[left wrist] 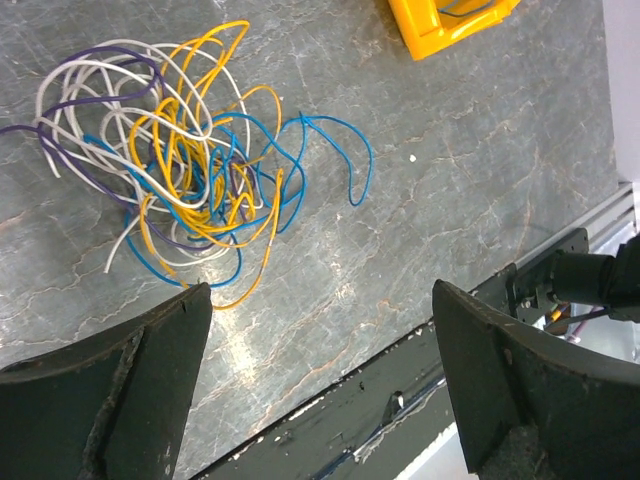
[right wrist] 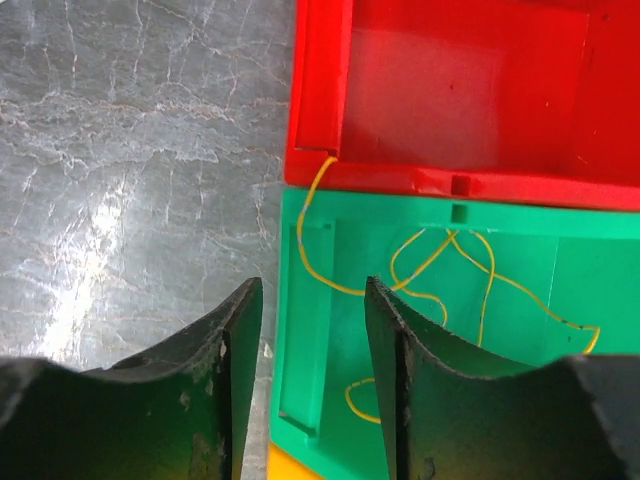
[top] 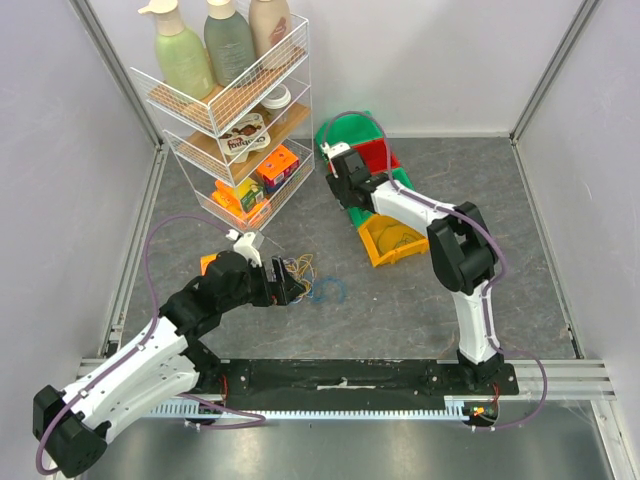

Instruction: Untangle the cables

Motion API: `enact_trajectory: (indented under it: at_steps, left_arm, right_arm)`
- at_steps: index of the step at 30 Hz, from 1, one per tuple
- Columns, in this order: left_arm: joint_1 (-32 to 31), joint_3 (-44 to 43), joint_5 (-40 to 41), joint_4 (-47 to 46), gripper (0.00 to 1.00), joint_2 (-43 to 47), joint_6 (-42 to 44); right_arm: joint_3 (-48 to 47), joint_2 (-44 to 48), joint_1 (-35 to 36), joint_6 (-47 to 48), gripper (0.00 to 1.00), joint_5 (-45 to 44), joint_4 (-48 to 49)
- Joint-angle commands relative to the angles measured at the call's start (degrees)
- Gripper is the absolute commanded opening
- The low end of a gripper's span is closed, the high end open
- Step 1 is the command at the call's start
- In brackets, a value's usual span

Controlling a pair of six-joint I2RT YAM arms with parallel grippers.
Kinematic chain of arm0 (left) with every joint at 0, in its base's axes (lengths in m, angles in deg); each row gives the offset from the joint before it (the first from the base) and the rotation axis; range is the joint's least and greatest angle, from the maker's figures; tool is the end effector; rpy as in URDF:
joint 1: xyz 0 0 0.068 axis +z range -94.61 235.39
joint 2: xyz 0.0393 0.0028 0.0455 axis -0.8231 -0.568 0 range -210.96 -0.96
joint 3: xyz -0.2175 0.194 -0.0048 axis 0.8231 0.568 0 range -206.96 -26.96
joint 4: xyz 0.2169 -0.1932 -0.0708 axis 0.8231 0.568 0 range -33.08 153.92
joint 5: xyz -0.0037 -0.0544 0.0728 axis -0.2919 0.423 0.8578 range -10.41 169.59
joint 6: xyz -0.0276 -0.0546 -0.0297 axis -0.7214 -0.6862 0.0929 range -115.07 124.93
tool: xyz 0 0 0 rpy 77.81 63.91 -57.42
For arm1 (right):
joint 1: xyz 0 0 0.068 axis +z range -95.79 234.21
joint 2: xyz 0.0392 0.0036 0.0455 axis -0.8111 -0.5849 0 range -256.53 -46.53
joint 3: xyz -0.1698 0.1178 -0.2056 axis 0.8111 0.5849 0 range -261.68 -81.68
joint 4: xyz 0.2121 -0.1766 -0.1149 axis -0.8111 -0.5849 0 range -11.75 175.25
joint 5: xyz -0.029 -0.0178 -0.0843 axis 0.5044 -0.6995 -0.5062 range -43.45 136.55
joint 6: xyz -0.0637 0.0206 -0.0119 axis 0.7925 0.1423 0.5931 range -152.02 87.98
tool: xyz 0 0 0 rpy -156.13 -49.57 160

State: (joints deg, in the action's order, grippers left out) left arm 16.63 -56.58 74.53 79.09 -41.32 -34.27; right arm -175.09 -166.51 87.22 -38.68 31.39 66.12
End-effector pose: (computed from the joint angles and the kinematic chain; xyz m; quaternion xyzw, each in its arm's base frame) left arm 0.1551 -0.1308 0.2331 0.0177 0.8776 -0.3305 0.3468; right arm 0.4534 0.2775 0.1944 -0.1609 0.9053 0.0119 0.3929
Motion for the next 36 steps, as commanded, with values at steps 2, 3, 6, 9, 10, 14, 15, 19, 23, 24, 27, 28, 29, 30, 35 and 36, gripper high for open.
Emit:
enact_trajectory:
  at_steps: [2,3,6,9,10,14,15,19,23,24,27,28,29,30,35,36]
  left_arm:
    - [-0.08,-0.08,-3.99,-3.19,0.96,0.54,-1.05]
    - [-0.08,0.27,-4.25,-3.36,0.96,0.81,-1.31]
    - [-0.08,0.97,-4.17,-3.63,0.96,1.68,-2.02]
    - [-0.08,1.06,-3.47,-3.63,0.96,2.21,-2.11]
    - [-0.08,1.06,-3.38,-3.63,0.96,2.3,-2.11]
    - [-0.08,0.89,-3.47,-3.54,0.96,1.34,-1.67]
    - [0.0,0.63,-3.47,-3.19,0.96,1.07,-1.58]
    - [-0.08,-0.08,-2.68,-2.31,0.96,0.9,-1.4]
    - [0.0,-0.25,-1.8,-2.22,0.95,1.25,-1.23]
    - [-0.08,-0.26,-1.53,-2.22,0.95,1.07,-1.06]
    - [0.0,-0.87,-1.44,-2.05,0.95,0.28,-0.7]
    - [-0.08,-0.96,-1.44,-1.96,0.95,-0.07,-0.7]
    - [-0.08,-1.13,-1.44,-1.79,0.95,-0.42,-0.7]
    - [-0.08,-1.31,-1.44,-1.7,0.95,-0.86,-0.7]
    - [0.0,-1.84,-0.83,-1.26,0.95,-2.09,-0.79]
    - [0.0,-1.92,-0.48,-1.26,0.95,-2.35,-0.79]
  right_arm:
    - [-5.64,-3.5,1.18,2.61,0.51,-6.29,0.5]
    - [-5.91,-4.2,1.26,2.79,0.5,-6.46,0.42]
    - [-6.44,-5.35,1.26,2.96,0.44,-6.81,0.42]
    - [-6.18,-5.61,1.26,2.79,0.37,-7.34,0.33]
    - [-6.26,-5.61,1.26,2.7,0.35,-7.17,0.41]
    - [-6.17,-5.61,1.35,2.53,0.18,-6.9,0.77]
    - [-6.26,-5.61,1.26,2.61,0.12,-6.99,0.77]
    - [-5.04,-2.72,1.26,2.09,0.02,-7.61,0.68]
    - [-3.19,1.67,0.74,0.77,0.0,-5.94,0.77]
    - [-2.4,2.64,0.39,0.07,0.0,-4.89,0.85]
    - [0.23,4.84,-2.07,-2.47,0.0,-0.68,2.08]
    - [1.2,5.28,-3.3,-3.53,0.0,0.99,2.61]
    - [2.25,5.46,-4.44,-4.58,0.0,3.62,3.31]
    - [3.22,5.46,-5.93,-5.73,0.0,5.99,4.1]
    - [4.64,2.66,-9.72,-8.2,0.0,14.36,4.81]
    - [4.55,2.48,-9.72,-8.02,0.03,14.28,4.81]
